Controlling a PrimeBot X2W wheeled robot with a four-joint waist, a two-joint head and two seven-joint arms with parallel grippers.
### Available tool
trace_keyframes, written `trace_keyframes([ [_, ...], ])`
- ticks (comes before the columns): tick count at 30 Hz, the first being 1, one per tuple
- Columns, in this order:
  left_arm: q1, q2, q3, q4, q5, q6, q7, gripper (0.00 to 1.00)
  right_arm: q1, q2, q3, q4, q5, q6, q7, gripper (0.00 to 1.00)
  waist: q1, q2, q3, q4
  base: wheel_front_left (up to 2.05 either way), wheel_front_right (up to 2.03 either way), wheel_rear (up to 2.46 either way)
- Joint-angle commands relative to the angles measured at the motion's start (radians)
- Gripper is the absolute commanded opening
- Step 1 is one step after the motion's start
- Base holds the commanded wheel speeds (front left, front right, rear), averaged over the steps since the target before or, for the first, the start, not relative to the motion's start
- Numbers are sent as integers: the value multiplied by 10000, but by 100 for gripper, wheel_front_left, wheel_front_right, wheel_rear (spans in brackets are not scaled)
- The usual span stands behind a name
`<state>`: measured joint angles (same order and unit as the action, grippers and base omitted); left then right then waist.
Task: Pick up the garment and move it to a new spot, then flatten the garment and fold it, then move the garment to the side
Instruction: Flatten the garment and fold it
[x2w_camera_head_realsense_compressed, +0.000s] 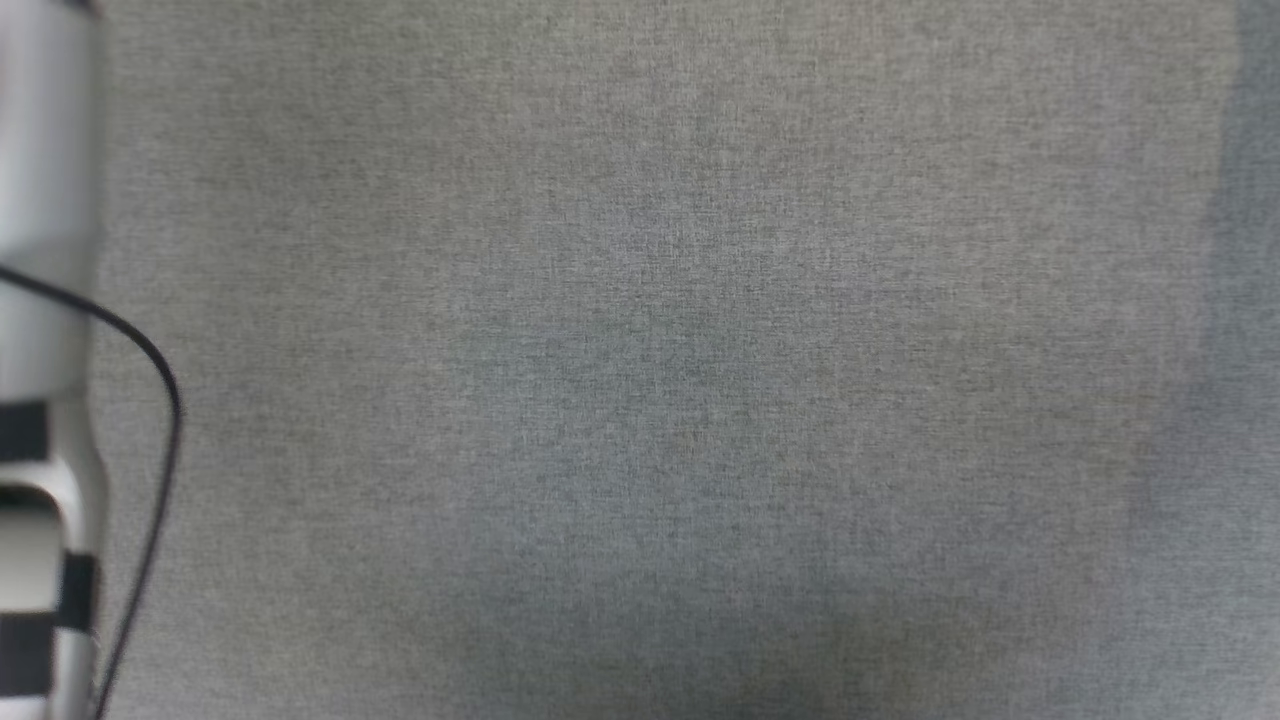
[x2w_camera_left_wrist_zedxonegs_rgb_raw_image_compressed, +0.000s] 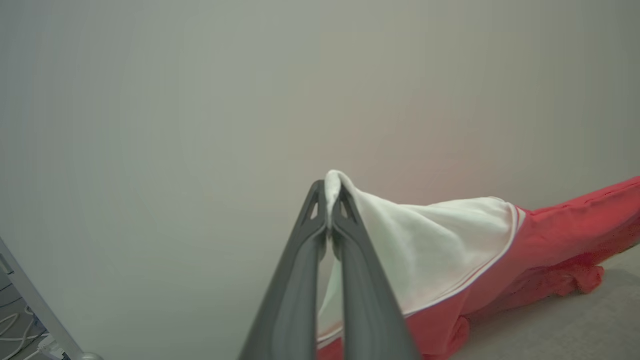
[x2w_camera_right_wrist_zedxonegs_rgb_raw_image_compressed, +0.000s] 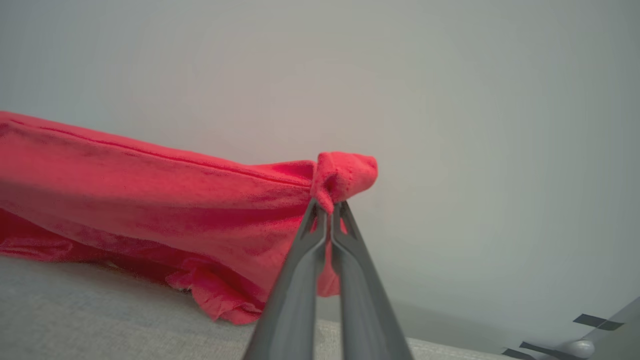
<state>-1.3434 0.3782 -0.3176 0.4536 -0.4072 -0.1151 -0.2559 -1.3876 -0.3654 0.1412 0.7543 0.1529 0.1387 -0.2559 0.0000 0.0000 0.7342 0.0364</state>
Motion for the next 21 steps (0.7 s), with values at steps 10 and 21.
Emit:
trace_keyframes([
  [10, 4575, -469, -64, -673, -152, -130, -58, 0, 4048, -267, 848, -1108, 1399, -80, -57, 0, 0, 0, -2460, 278, 0, 0, 0],
  [21, 8521, -280, -709, -500, -736, -146, 4, 0, 6979, -546, 1786, -1561, 3083, -80, -58, 0, 0, 0, -4325, 682, 0, 0, 0],
])
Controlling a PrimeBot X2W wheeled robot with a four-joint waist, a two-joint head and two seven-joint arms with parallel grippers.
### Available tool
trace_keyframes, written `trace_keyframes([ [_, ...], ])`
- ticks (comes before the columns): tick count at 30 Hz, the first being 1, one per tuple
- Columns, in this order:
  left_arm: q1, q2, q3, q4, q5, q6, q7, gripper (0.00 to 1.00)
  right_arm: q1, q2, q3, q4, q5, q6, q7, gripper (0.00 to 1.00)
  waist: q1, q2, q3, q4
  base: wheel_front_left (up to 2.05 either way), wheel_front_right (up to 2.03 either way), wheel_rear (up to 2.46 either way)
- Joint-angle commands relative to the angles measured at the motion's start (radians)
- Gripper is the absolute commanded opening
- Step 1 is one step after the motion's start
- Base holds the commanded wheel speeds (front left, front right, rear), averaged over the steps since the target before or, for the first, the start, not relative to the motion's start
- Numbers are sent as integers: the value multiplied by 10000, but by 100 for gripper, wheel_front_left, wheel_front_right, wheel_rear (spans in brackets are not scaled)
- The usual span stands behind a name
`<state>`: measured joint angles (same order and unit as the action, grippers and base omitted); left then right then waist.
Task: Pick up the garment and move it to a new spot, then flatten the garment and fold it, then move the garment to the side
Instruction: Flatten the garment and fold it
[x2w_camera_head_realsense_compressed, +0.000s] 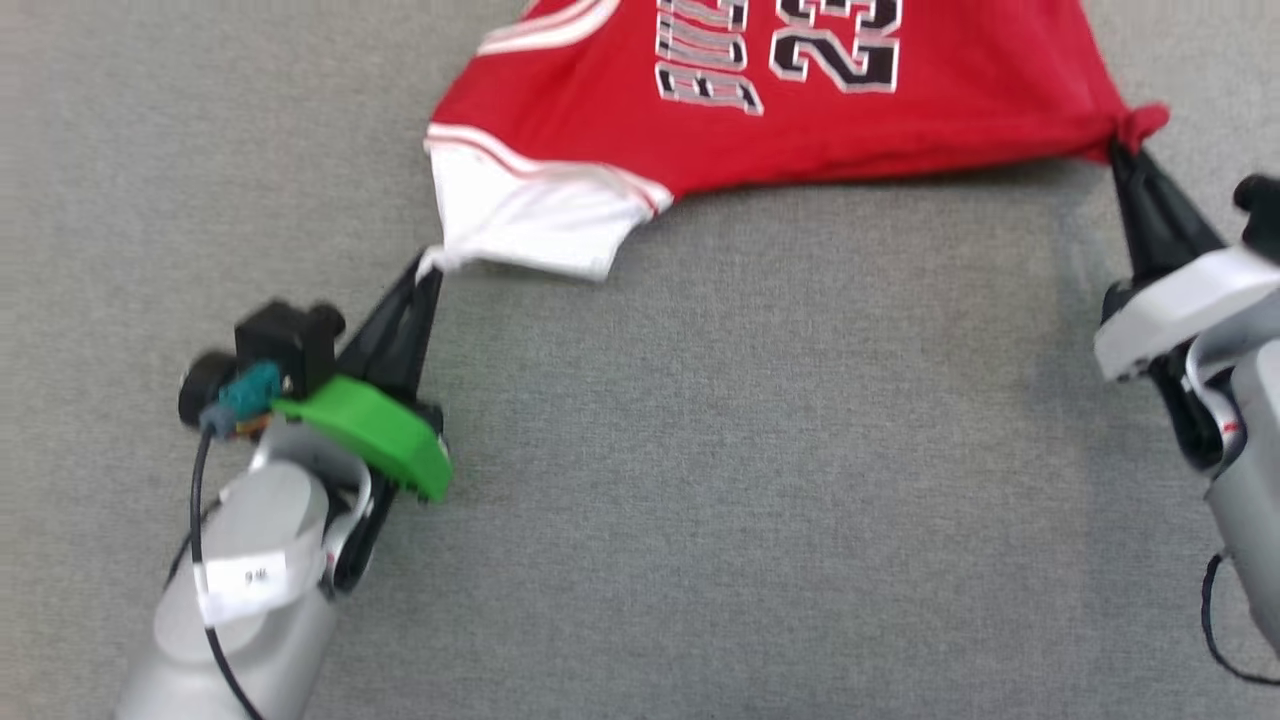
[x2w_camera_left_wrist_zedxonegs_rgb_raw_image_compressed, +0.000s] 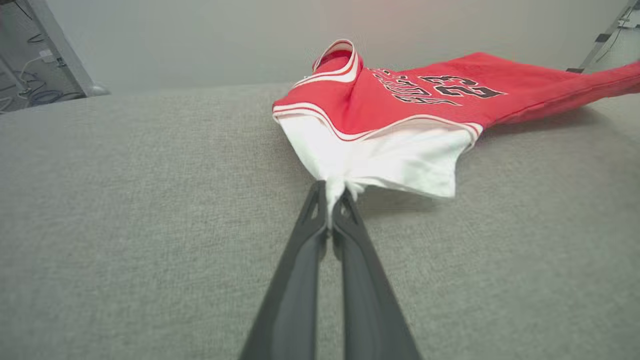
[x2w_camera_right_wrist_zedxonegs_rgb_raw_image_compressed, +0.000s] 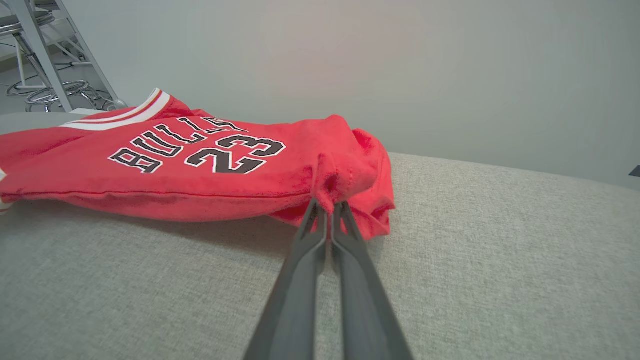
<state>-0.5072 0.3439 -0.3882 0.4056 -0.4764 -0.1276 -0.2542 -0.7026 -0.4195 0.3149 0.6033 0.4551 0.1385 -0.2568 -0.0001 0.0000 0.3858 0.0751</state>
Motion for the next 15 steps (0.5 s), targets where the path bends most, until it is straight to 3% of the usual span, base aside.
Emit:
trace_keyframes([
  [1, 1020, 247, -167, -163, -247, -24, 168, 0, 702, -94, 206, -39, 446, -78, -49, 0, 1, 0, -1173, 398, 0, 0, 0],
  [9, 2642, 627, -651, -434, -575, -27, 567, 0, 2324, -321, 764, 6, 1577, -78, 97, 0, 1, 0, -2074, 430, 0, 0, 0],
  [15, 3858, 886, -742, -523, -932, -16, 791, 0, 3428, -658, 1587, -635, 2254, -78, 50, 0, 1, 0, -2801, 389, 0, 0, 0],
])
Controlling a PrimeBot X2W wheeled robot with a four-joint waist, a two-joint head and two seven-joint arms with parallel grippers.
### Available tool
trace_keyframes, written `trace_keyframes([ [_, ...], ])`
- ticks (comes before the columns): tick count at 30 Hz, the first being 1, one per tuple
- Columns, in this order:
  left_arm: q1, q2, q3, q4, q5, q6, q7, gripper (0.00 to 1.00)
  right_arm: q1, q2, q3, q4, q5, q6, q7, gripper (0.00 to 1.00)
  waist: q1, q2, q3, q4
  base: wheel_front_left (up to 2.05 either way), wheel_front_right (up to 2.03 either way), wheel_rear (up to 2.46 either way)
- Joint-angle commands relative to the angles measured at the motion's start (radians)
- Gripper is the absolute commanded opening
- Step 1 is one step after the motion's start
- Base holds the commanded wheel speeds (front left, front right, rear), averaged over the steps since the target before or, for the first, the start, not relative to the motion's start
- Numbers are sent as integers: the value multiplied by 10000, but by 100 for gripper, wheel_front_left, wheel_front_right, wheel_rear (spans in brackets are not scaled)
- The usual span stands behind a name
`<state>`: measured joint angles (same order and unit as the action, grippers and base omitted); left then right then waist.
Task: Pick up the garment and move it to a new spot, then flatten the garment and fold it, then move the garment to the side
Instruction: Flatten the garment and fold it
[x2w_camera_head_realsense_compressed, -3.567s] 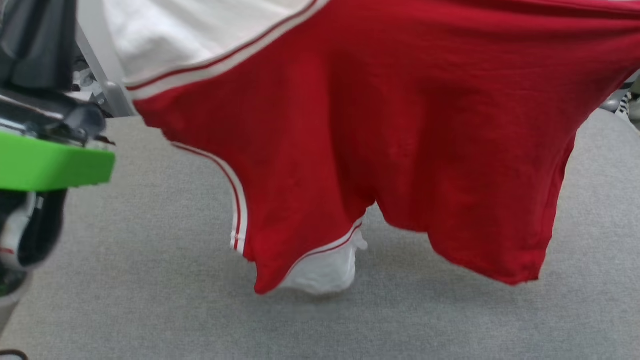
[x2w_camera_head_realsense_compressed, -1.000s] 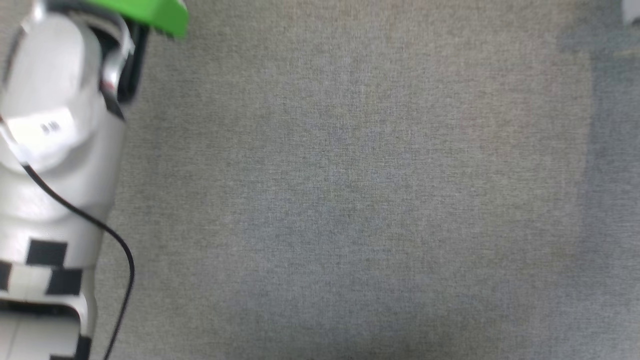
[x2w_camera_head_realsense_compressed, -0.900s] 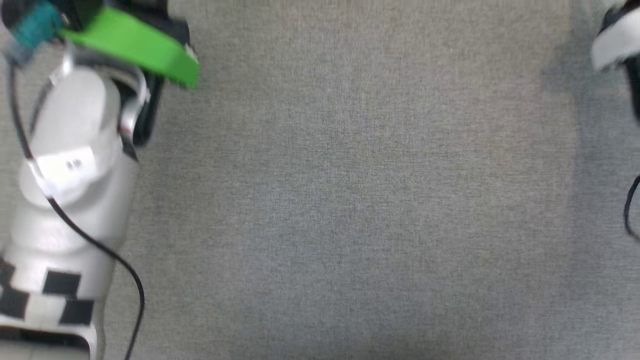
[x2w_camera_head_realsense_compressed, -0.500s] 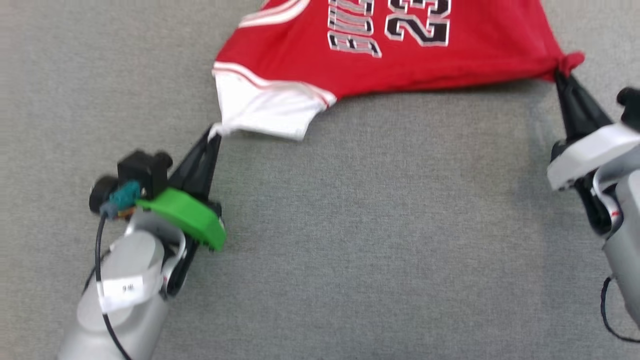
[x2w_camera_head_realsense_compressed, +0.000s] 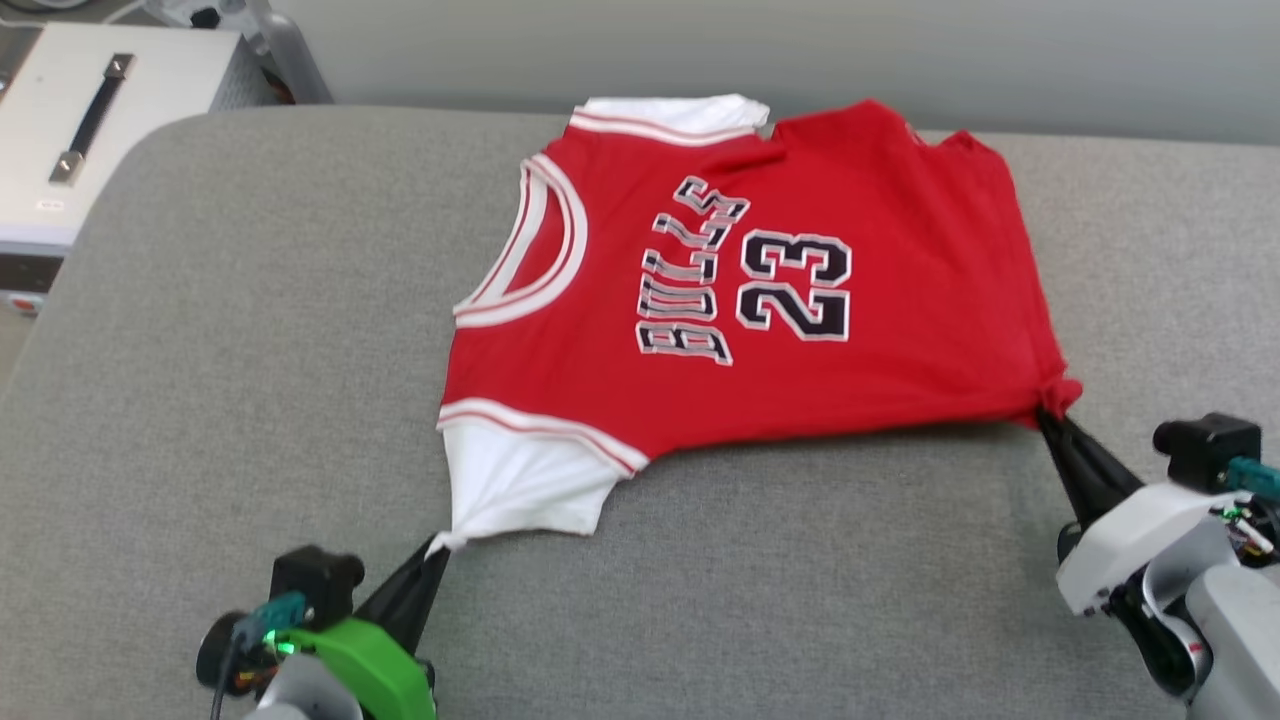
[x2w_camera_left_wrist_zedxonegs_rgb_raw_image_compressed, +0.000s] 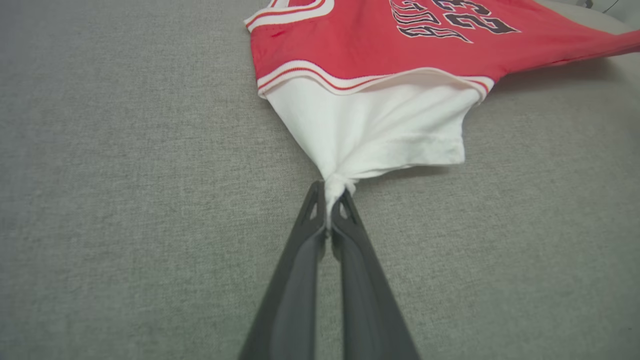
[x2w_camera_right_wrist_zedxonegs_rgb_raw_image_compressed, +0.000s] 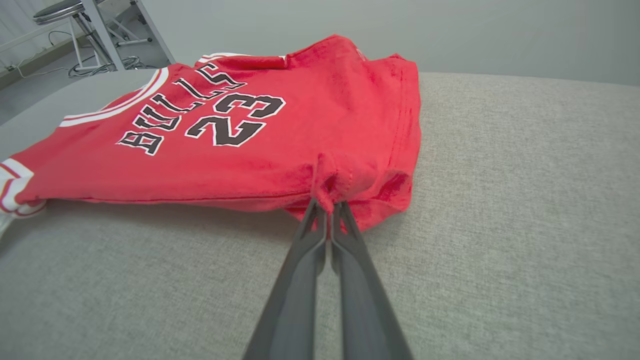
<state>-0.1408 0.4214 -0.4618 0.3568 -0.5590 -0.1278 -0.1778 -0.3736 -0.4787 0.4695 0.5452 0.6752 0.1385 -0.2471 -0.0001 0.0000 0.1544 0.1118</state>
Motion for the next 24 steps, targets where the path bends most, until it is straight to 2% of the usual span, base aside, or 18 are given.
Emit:
trace_keyframes([
  [1, 375, 168, 6, -112, -183, -15, 35, 0, 264, -136, 152, -145, 59, -78, -58, 0, 1, 0, -577, 4, 0, 0, 0],
  [7, 1636, 692, 158, -838, -632, 28, 221, 0, 966, -276, 434, -489, 81, -78, -99, 0, 1, 0, -1045, -78, 0, 0, 0],
  [13, 2540, 1237, -96, -2030, -1065, 3, 758, 0, 1872, -526, 355, -637, 297, -78, 96, 0, 1, 0, -1336, -39, 0, 0, 0],
  [17, 3060, 1565, -371, -2810, -1442, -10, 1197, 0, 2571, -681, 273, -966, 556, -78, 450, 0, 1, 0, -1417, -41, 0, 0, 0],
  [24, 3848, 2533, -726, -4053, -2047, -23, 1688, 0, 3957, -996, -46, -2184, 1287, -78, 1544, 0, 1, 0, -1341, -129, 0, 0, 0],
])
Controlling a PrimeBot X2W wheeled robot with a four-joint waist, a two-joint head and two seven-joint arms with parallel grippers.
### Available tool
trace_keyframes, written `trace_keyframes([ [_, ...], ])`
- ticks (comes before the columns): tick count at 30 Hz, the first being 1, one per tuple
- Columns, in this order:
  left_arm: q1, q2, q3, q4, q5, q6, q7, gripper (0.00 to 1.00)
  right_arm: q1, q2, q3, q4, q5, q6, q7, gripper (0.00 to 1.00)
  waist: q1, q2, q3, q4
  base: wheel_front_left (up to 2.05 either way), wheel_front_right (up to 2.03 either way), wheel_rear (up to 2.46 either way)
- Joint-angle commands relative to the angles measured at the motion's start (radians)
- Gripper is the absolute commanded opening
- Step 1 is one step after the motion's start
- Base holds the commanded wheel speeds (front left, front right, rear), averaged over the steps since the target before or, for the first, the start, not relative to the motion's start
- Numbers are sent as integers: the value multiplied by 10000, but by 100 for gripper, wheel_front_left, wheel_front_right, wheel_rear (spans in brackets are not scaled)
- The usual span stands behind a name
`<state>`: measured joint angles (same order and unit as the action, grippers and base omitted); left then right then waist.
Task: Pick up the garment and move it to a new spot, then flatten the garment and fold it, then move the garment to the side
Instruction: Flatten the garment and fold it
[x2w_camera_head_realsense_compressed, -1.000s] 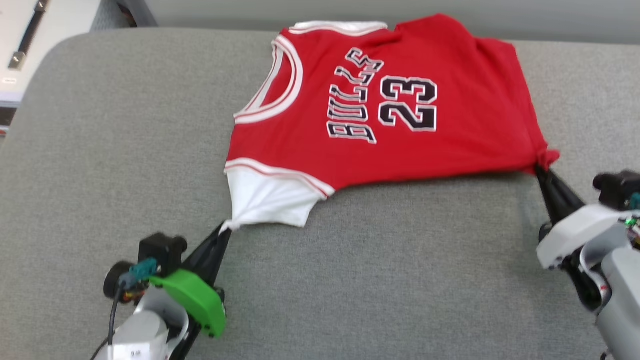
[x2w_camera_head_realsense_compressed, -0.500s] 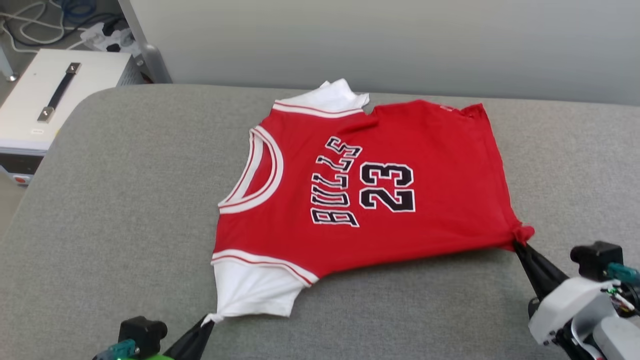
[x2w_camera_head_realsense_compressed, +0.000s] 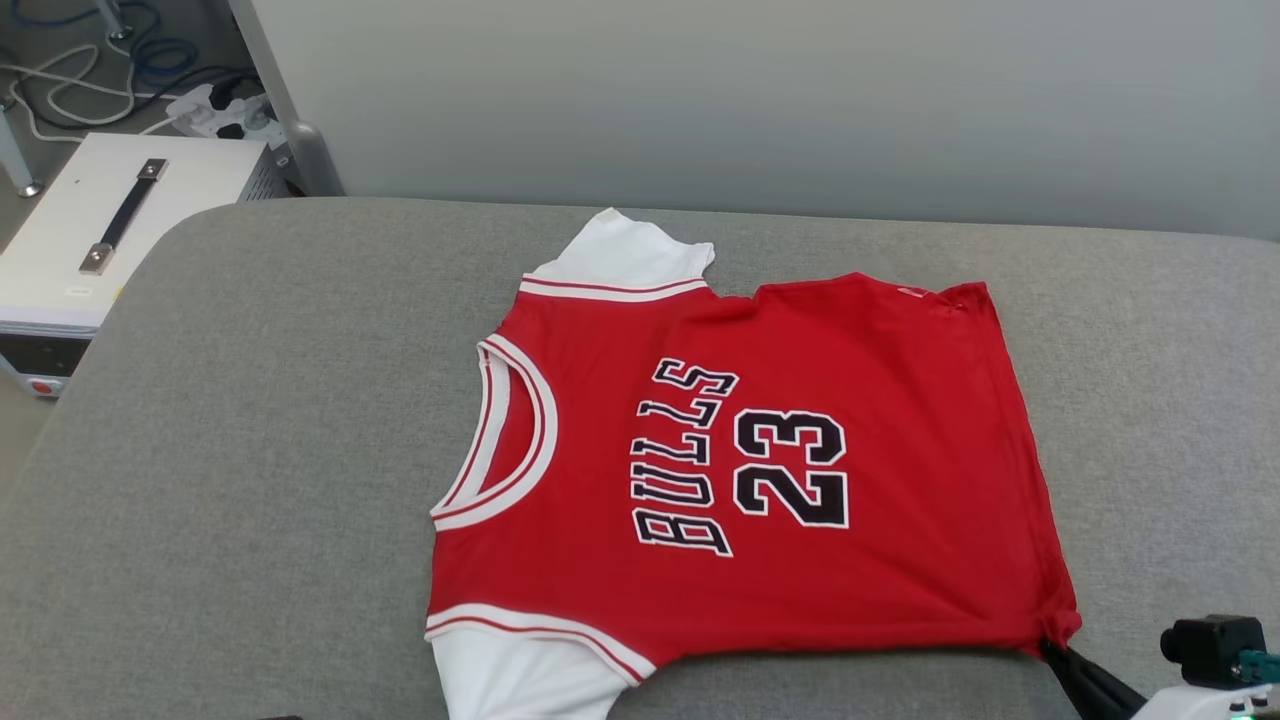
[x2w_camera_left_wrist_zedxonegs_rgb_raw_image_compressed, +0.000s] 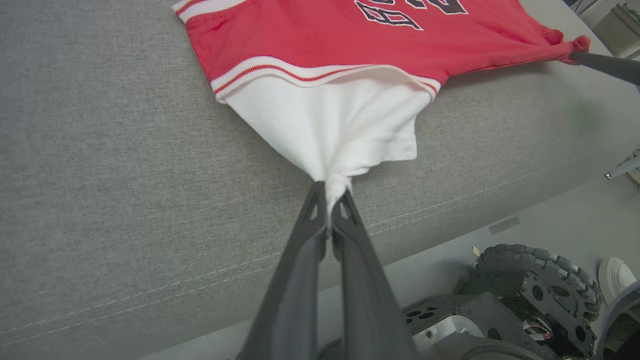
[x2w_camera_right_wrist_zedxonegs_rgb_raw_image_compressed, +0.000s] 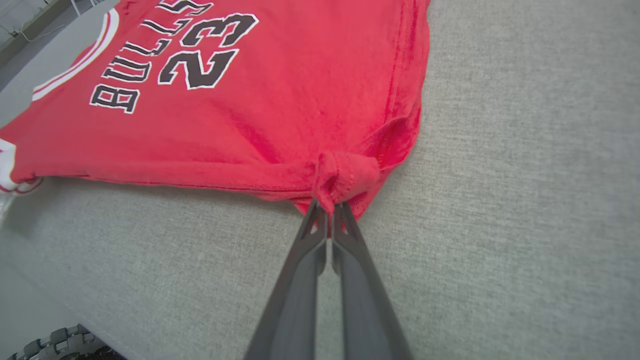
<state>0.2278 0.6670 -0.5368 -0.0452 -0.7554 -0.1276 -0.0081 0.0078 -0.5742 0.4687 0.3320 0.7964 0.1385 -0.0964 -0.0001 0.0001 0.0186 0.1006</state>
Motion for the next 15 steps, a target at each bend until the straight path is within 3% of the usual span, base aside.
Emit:
trace_keyframes([
  [1, 200, 226, 61, -218, -126, -26, -64, 0, 351, -106, -145, -301, 197, -78, 229, 0, 1, -1, 56, -33, 0, 0, 0],
  [9, -610, 679, 673, -908, -298, -28, -380, 0, 932, -211, -1281, -1925, 199, -78, 1193, 0, 1, -1, 346, -119, 0, 0, 0],
  [15, -1967, 644, 882, -1069, -204, -17, -28, 0, 658, 28, -2062, -2814, -92, -78, 1827, 0, 1, -1, 709, -172, 0, 0, 0],
])
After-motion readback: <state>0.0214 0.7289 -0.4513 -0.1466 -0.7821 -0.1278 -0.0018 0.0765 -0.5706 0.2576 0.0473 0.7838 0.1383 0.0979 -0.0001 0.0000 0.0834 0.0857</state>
